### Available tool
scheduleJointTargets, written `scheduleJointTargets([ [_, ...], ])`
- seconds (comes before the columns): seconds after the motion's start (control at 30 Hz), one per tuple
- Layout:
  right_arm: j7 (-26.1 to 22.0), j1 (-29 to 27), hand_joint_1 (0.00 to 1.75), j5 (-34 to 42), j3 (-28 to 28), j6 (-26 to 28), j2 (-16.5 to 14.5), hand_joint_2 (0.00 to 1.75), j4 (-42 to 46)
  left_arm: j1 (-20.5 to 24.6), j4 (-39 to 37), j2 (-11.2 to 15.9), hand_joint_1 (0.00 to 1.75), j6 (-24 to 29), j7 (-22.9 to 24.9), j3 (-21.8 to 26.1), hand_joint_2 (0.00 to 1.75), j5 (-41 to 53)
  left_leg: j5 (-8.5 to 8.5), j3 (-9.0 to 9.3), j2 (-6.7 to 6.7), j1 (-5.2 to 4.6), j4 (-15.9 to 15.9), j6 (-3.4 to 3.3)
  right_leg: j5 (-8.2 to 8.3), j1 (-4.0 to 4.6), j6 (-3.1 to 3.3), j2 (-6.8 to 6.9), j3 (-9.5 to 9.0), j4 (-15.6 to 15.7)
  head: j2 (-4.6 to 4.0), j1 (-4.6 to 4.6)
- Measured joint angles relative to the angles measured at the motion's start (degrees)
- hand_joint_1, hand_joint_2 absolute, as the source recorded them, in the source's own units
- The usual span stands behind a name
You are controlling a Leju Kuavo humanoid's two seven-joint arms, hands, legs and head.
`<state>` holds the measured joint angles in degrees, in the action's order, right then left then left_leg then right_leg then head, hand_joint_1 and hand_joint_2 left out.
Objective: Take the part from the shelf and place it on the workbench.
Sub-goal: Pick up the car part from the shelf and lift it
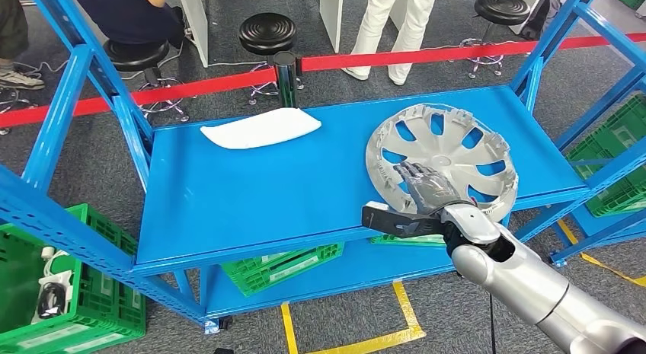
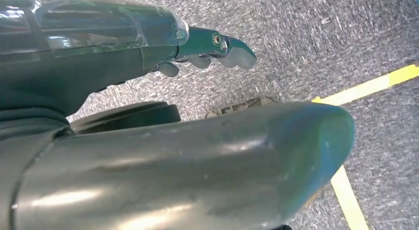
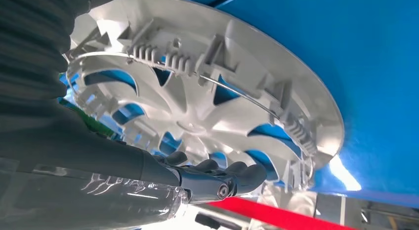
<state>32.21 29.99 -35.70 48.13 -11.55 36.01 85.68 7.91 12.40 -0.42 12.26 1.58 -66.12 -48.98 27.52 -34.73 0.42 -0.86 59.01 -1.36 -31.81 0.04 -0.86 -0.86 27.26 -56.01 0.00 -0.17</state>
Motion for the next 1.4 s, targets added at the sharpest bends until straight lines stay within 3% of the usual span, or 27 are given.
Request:
scheduleJointTargets([
  [0.2, 1.50, 1.29, 0.00, -1.20, 0.19, 3.44, 0.61, 1.75, 0.98, -0.16, -0.05, 0.26, 0.00, 0.09, 0.57, 0.00, 0.00, -0.72, -0.01, 0.00, -0.28, 0.00, 0.02, 0.01, 0.00, -0.01, 0.00, 0.18, -0.01, 0.00, 0.00, 0.00],
  [0.6, 4.44, 2.34, 0.00, 1.37, -2.28, 5.44, 4.01, 1.75, 5.49, -0.38, -0.16, 0.17, 0.00, 0.92, 0.25, 0.01, 0.00, -1.26, -0.04, -0.01, -0.68, 0.00, 0.04, 0.03, 0.00, -0.03, 0.00, 0.41, -0.03, 0.02, 0.00, 0.00],
  [0.8, 7.52, 2.35, 0.00, 6.86, -7.66, -0.39, 9.86, 1.75, 9.89, -0.34, -0.16, -0.20, 0.00, 1.67, -0.58, 0.04, 0.00, -1.76, -0.07, -0.05, -1.22, -0.02, 0.05, 0.03, -0.02, -0.07, -0.02, 0.61, -0.08, 0.04, 0.00, 0.03],
  [0.93, 7.67, 1.21, 0.00, 6.93, -10.81, -2.63, 11.90, 1.75, 12.25, -0.43, -0.16, -0.66, 0.00, 1.28, 0.13, 0.03, 0.00, -1.56, -0.07, -0.07, -1.25, -0.04, 0.05, 0.03, -0.03, -0.07, -0.03, 0.65, -0.09, 0.05, 0.00, 0.06],
  [1.17, 7.68, -1.38, 0.00, 7.37, -13.34, -4.38, 12.49, 1.75, 14.28, -0.59, -0.16, -1.66, 0.00, 0.41, 1.11, 0.02, 0.00, -1.33, -0.07, -0.07, -1.00, -0.03, 0.04, 0.03, -0.04, -0.04, -0.05, 0.71, -0.11, 0.05, 0.00, 0.07],
  [1.4, 7.26, -1.47, 0.00, 13.95, -11.31, -2.85, 12.26, 1.75, 13.76, -0.57, -0.16, -2.03, 0.00, 0.46, 0.47, 0.02, 0.00, -1.25, -0.06, -0.05, -0.56, -0.02, 0.04, 0.03, -0.04, -0.03, -0.05, 0.56, -0.09, 0.04, 0.00, 0.07],
])
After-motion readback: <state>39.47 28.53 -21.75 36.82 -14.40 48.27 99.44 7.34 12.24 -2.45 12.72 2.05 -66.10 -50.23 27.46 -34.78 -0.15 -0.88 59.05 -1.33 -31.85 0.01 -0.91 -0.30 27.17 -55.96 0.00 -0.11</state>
